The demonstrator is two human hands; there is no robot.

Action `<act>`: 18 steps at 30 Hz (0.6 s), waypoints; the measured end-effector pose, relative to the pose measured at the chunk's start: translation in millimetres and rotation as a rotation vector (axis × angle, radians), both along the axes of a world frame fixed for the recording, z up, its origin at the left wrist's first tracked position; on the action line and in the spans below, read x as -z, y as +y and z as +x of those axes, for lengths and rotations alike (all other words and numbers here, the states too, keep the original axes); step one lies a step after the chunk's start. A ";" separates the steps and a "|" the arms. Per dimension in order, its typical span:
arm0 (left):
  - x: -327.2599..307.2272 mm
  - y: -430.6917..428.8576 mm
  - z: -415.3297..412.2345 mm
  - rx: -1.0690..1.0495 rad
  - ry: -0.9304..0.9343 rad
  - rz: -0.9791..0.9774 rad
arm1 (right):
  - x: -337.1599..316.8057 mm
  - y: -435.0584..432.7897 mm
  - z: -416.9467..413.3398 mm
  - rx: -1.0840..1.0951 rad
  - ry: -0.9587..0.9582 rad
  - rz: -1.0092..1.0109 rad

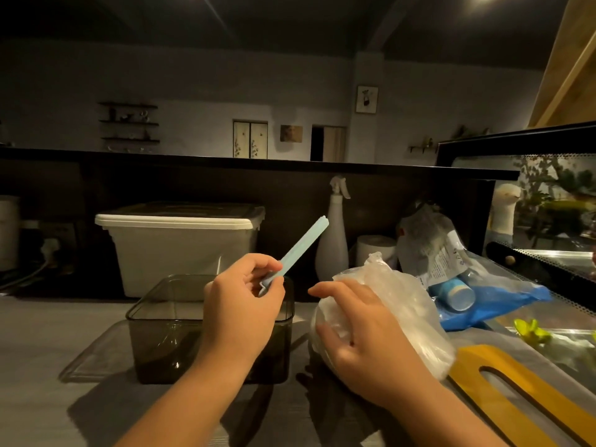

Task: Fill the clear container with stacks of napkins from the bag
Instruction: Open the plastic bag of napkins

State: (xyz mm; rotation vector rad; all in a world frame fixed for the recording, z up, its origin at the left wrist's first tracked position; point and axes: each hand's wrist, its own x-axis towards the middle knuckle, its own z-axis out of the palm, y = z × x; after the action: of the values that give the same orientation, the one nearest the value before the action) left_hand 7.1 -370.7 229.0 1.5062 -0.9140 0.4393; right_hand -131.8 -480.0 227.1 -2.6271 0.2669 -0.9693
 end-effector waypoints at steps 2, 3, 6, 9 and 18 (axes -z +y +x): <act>1.4 -2.3 -1.4 -0.048 -0.092 0.048 | 0.4 -0.4 1.2 0.005 0.055 -0.033; 1.0 -4.3 -1.3 -0.084 -0.147 0.080 | 0.9 -0.7 2.4 0.011 0.077 -0.055; -5.2 -16.3 -4.4 -0.156 -0.262 0.220 | 3.0 -2.5 3.4 0.044 0.096 -0.086; -13.0 -28.4 -15.6 -0.222 -0.322 0.491 | 3.2 -6.2 1.5 0.060 0.080 -0.086; -5.8 -21.2 -26.0 -0.205 -0.453 0.731 | 6.8 -14.7 0.0 0.047 -0.012 -0.040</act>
State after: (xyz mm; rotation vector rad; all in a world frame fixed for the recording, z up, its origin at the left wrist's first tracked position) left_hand -18.9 -391.9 234.8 2.2305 -1.3726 0.6535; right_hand -131.7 -494.7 220.4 -2.6619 0.3102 -1.0150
